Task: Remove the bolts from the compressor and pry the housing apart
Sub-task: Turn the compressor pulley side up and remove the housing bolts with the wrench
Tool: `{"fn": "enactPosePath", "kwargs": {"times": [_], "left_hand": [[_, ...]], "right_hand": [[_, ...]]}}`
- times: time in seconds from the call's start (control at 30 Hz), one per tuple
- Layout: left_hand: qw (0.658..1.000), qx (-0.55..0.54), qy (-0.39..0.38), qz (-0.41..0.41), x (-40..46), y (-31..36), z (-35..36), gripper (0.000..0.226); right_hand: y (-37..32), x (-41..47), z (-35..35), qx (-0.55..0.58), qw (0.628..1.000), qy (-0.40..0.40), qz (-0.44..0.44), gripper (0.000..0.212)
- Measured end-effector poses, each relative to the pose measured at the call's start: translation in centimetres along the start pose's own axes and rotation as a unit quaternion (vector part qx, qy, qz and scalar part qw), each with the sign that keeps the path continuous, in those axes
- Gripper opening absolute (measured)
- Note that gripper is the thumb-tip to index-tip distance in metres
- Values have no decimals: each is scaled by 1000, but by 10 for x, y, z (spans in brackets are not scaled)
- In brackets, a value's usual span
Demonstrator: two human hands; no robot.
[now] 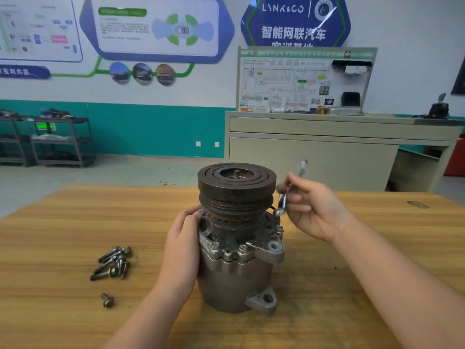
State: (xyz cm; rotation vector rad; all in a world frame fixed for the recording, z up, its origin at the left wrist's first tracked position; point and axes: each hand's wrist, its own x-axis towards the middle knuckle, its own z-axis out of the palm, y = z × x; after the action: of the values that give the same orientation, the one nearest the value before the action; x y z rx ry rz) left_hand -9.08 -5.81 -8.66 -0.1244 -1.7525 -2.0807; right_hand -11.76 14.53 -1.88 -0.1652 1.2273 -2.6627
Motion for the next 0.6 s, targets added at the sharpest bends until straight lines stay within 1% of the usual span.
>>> {"fn": "enactPosePath", "kwargs": {"times": [0.03, 0.07, 0.1, 0.17, 0.2, 0.23, 0.3, 0.37, 0.43, 0.47, 0.53, 0.57, 0.6], "left_hand": [[1000, -1, 1, 0, 0, 0, 0, 28], [1000, -3, 2, -1, 0, 0, 0, 28], [1000, -4, 4, -1, 0, 0, -1, 28], [1000, -2, 6, -3, -1, 0, -1, 29], [1000, -3, 7, -4, -1, 1, -1, 28], [1000, -3, 7, -5, -2, 1, -1, 28], [1000, 1, 3, -7, -3, 3, -1, 28], [1000, 14, -6, -6, -5, 6, -2, 28], [1000, 24, -11, -5, -7, 7, -3, 29], [1000, 26, -12, -5, -8, 8, -3, 29], [999, 38, -14, -4, -8, 8, -4, 30], [999, 46, -16, -3, -9, 8, -4, 31], [998, 52, -17, -3, -9, 8, -4, 31]], "right_hand": [[-1, -6, 0, 20, 999, 23, -44, 18], [0, -13, 0, 15, 994, 52, -100, 20], [3, -22, 1, -15, 983, 86, -163, 20], [14, -40, 2, -100, 941, 140, -292, 17], [21, -48, 2, -132, 916, 150, -347, 15], [27, -56, 3, -156, 896, 148, -389, 13], [42, -68, 8, -209, 858, 143, -447, 11], [56, -77, 13, -297, 801, 142, -500, 13], [67, -83, 15, -387, 725, 121, -557, 9], [71, -84, 16, -441, 676, 112, -579, 13], [78, -87, 15, -551, 569, 101, -602, 36], [81, -88, 14, -581, 536, 102, -604, 39], [84, -89, 14, -583, 531, 112, -604, 36]]}}
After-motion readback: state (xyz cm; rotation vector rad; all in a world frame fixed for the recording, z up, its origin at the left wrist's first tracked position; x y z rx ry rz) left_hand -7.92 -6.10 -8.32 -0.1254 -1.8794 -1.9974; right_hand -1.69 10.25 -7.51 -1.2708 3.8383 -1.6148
